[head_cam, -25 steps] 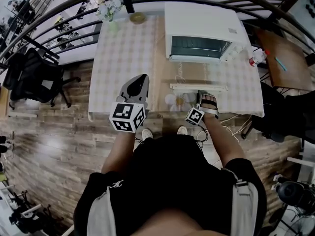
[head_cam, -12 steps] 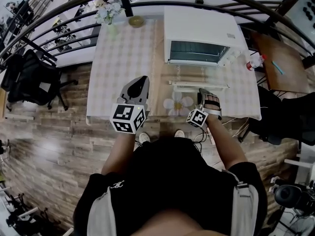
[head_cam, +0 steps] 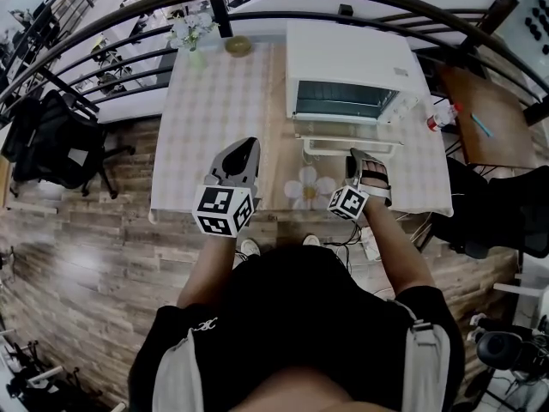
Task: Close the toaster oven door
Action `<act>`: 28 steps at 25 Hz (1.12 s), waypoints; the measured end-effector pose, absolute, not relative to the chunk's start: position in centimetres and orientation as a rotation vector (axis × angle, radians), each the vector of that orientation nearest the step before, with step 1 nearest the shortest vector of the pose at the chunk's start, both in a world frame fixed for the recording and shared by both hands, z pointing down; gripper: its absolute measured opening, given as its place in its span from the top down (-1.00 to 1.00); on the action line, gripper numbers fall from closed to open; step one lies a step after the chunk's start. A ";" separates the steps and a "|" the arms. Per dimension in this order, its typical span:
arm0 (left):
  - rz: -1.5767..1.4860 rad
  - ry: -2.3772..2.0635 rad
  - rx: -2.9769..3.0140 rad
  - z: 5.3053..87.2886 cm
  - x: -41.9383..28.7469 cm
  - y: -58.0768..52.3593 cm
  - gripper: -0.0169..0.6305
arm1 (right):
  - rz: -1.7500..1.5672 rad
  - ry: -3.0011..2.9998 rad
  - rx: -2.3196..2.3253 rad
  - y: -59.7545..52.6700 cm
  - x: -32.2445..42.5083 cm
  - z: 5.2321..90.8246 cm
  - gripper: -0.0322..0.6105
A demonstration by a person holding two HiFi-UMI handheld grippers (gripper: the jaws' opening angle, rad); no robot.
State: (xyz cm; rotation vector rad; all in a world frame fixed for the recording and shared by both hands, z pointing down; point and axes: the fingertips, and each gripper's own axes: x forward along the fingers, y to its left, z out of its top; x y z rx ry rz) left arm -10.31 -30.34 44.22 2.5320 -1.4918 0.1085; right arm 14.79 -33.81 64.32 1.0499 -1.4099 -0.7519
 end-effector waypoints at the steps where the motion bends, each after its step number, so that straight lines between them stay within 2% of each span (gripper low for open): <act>1: 0.107 -1.494 2.532 44.2 -10.4 -30.3 0.88 | -0.762 -1.412 1.058 -34.2 14.8 63.9 0.63; 28: 0.100 -1.589 2.464 44.4 -11.9 -29.4 0.88 | -0.835 -1.373 1.113 -46.7 15.3 57.0 0.57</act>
